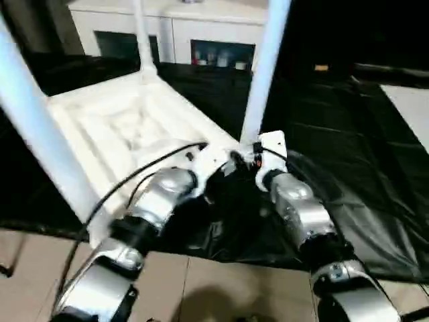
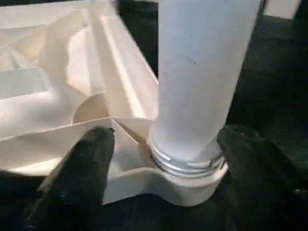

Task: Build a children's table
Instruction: Rotate leg to tighten

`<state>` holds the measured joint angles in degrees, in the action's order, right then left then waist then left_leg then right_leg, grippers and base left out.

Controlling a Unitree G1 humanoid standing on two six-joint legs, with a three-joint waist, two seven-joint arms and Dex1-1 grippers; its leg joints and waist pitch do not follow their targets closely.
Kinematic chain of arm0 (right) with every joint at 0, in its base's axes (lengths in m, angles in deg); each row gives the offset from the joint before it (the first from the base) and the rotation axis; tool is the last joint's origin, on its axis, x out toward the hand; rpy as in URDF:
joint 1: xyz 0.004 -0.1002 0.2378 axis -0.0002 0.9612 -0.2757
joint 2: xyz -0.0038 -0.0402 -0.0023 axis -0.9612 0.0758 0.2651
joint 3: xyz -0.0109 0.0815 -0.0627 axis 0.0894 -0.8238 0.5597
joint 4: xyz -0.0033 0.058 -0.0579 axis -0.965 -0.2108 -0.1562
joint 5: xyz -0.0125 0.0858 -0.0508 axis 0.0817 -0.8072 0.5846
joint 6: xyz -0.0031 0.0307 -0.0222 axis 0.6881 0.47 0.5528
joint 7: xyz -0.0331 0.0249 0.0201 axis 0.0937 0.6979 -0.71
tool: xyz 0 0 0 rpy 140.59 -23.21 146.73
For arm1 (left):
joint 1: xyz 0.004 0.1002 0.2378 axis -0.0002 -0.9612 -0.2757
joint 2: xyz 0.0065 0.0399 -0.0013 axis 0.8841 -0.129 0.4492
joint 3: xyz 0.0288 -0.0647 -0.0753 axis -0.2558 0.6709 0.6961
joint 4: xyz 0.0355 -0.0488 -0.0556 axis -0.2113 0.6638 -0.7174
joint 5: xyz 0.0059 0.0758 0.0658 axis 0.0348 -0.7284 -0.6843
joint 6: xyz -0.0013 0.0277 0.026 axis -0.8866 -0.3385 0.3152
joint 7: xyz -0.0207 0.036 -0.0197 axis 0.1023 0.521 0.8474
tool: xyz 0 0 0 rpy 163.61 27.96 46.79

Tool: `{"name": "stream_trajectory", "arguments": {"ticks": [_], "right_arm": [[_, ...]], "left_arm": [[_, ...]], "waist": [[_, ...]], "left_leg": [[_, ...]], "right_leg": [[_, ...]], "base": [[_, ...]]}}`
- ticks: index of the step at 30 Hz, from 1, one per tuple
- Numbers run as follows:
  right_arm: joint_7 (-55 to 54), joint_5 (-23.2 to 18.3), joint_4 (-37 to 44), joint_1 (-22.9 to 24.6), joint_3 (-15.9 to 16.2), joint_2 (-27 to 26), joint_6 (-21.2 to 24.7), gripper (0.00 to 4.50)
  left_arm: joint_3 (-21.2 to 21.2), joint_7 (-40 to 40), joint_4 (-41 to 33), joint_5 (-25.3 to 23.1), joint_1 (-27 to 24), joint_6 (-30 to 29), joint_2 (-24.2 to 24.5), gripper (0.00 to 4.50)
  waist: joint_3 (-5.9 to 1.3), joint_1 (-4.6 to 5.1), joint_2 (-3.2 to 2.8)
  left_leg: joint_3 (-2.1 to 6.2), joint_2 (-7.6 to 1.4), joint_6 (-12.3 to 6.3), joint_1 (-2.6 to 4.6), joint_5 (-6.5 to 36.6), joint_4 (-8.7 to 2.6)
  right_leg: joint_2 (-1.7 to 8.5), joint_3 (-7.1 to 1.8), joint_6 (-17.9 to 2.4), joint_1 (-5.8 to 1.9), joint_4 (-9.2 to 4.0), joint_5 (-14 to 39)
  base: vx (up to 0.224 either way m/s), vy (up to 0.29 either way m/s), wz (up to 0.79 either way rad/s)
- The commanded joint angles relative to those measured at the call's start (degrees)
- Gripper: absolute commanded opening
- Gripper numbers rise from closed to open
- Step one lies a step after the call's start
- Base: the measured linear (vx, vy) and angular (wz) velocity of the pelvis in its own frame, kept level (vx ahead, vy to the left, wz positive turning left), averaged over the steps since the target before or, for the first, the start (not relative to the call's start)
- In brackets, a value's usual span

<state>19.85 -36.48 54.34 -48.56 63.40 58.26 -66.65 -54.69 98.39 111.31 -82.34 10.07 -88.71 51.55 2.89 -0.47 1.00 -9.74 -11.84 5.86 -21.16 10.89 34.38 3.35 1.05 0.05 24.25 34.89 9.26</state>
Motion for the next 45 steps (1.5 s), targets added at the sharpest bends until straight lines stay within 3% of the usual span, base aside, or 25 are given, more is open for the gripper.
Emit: {"name": "stream_trajectory", "arguments": {"ticks": [1,2,4,7,11,15,16,21,33,39,45], "right_arm": [[12.81,-2.41,8.41,3.74,2.6,6.63,4.82,4.18],[15.75,-2.85,10.08,4.65,3.33,8.23,5.47,4.18],[25.64,-3.67,15.09,7.81,6.23,13.92,5.12,4.18],[33.93,-6.46,18.28,9.79,7.13,18.25,5.34,4.18],[37.19,-7.51,19.0,9.97,7.42,19.67,5.75,4.18],[39.57,-7.18,19.57,9.51,8.73,20.56,7.12,4.18],[39.79,-6.89,19.26,9.35,8.92,20.46,7.08,4.18],[40.49,-4.89,17.4,8.91,10.44,20.82,5.94,4.18],[40.61,-4.3,14.75,8.02,10.24,20.38,5.57,3.18],[41.6,-2.48,13.62,8.2,11.71,21.46,3.71,2.62],[42.02,0.01,12.11,8.49,13.44,21.97,1.52,2.35]], "left_arm": [[-0.68,8.88,-6.43,2.23,-4.05,4.42,4.2,0.0],[-0.77,10.74,-7.53,2.95,-4.87,4.86,5.13,0.0],[-1.39,17.53,-11.28,5.86,-7.38,6.34,8.3,0.0],[-2.78,25.65,-15.32,8.96,-9.42,5.22,12.26,0.0],[-2.3,27.46,-16.64,9.53,-9.79,4.05,13.24,0.0],[-2.27,28.54,-17.2,9.07,-9.84,4.41,14.32,0.0],[-2.28,28.82,-17.28,9.17,-9.85,4.32,14.52,0.0],[-2.01,29.09,-17.46,8.83,-9.8,3.99,14.65,0.0],[-1.78,29.13,-17.49,8.8,-9.88,3.72,14.87,0.0],[-1.89,29.28,-17.27,8.72,-9.83,3.79,14.91,0.0],[-1.96,29.17,-16.96,8.52,-9.79,3.84,14.9,0.0]], "waist": [[-3.88,-0.61,-0.11],[-3.9,-1.0,-0.09],[-3.7,-1.24,-0.13],[-3.62,-1.4,-0.21],[-3.42,-1.66,-0.16],[-3.33,-1.86,-0.05],[-3.37,-1.83,0.19],[-3.51,-1.69,0.16],[-3.63,-1.66,0.05],[-3.64,-1.7,0.04],[-3.65,-1.71,0.07]], "left_leg": [[-0.23,-0.31,-3.4,0.0,9.87,-3.94],[-0.06,-0.58,-3.8,-0.09,9.42,-3.96],[-0.34,-0.7,-4.45,0.12,10.92,-3.99],[-0.51,-0.85,-4.1,0.35,11.8,-4.11],[-0.67,-1.05,-3.41,0.93,13.76,-4.16],[-0.49,-0.87,-2.18,0.64,13.85,-4.35],[-0.48,-0.84,-2.16,0.54,13.59,-4.34],[-0.46,-0.73,-2.25,0.36,11.81,-4.15],[-0.48,-0.67,-2.55,0.35,10.74,-4.03],[-0.49,-0.69,-2.56,0.39,10.83,-3.99],[-0.49,-0.7,-2.69,0.4,11.02,-3.96]], "right_leg": [[2.48,-1.27,-12.64,-3.83,-3.86,8.18],[2.73,-1.35,-12.7,-4.15,-3.63,6.78],[2.76,-1.4,-13.02,-3.71,-3.82,8.02],[2.72,-1.59,-13.29,-3.31,-3.86,9.48],[2.77,-1.61,-13.41,-2.75,-4.08,12.49],[2.87,-1.64,-11.71,-2.97,-4.29,16.01],[2.87,-1.62,-11.48,-3.05,-4.26,16.01],[2.86,-1.6,-11.31,-3.07,-4.07,14.64],[2.78,-1.53,-12.24,-3.27,-3.81,12.26],[2.76,-1.5,-12.38,-3.29,-3.76,12.03],[2.79,-1.47,-12.4,-3.3,-3.77,12.39]], "base": [[0.0,0.0,0.0],[0.0,0.0,0.0],[0.0,0.0,0.0],[0.0,0.0,0.0],[0.0,0.0,0.0],[0.0,0.0,0.0],[0.0,0.0,0.0],[0.0,0.0,0.0],[0.0,0.0,0.0],[0.0,0.0,0.0],[0.0,0.0,0.0]]}}
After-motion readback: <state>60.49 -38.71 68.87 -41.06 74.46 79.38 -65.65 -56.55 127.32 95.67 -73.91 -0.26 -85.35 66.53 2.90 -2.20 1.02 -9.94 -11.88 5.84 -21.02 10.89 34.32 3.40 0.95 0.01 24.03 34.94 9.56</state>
